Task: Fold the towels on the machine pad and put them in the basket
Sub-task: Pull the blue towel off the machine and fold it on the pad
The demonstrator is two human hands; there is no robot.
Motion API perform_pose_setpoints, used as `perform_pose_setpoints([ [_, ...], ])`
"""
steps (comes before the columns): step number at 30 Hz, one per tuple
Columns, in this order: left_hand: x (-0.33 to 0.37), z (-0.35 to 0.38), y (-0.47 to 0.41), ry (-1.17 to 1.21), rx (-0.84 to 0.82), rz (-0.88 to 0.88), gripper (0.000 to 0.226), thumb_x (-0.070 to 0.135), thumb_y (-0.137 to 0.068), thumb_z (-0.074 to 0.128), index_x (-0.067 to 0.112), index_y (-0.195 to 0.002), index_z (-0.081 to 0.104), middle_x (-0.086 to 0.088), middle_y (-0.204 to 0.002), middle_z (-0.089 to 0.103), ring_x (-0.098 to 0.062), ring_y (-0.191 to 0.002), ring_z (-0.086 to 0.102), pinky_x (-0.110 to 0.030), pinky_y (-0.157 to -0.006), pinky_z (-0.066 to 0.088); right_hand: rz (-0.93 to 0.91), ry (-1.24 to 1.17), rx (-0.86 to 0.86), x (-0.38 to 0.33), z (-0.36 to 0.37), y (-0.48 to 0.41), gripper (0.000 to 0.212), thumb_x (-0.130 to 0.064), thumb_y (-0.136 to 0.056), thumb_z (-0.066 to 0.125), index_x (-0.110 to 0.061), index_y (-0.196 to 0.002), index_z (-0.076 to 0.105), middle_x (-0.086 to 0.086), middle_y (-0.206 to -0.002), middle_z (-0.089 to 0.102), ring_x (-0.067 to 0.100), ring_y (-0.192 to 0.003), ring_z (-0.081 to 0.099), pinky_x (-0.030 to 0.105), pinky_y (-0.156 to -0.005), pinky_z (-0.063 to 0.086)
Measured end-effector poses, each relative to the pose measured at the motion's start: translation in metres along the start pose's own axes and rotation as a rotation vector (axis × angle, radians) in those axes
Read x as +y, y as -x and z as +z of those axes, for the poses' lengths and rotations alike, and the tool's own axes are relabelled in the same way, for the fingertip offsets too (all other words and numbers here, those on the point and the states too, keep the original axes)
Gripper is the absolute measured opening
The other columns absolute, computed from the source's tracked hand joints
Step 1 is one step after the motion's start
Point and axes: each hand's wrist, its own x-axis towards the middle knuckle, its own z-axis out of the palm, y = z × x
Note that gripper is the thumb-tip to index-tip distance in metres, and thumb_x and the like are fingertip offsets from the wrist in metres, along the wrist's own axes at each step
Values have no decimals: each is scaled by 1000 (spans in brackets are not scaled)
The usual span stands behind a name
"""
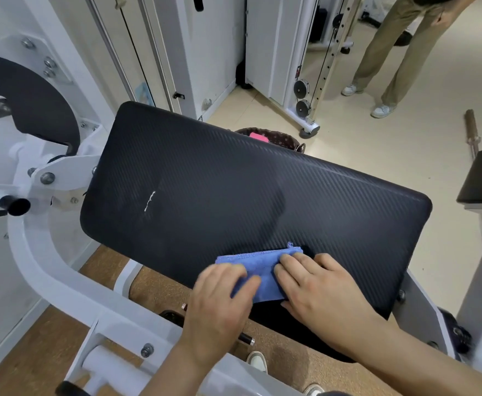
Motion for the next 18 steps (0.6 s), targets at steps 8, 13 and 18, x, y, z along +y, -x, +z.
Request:
perform_pose_setpoints([
  [8,-27,13,38,-73,-321,25,60,28,-86,61,10,-141,43,-4,-143,50,-21,-136,43,-44,-106,39,-11,-40,52,7,-1,0,33,-16,-84,40,-15,-109,62,4,-116,63,22,-102,64,35,-69,42],
  [13,-30,15,18,39,-296,-84,55,18,-79,68,15,-132,53,2,-132,60,-15,-128,52,-44,-103,43,5,-92,67,14,1,0,35,-17,-83,44,-18,-114,61,-1,-121,61,20,-110,61,34,-73,38],
  [18,-31,13,-1,92,-286,-155,62,16,-60,83,15,-118,62,1,-113,69,-16,-109,62,-41,-101,45,162,-350,-38,23,-1,-15,52,-19,-68,74,-24,-117,60,-7,-117,65,18,-106,63,32,-75,49],
])
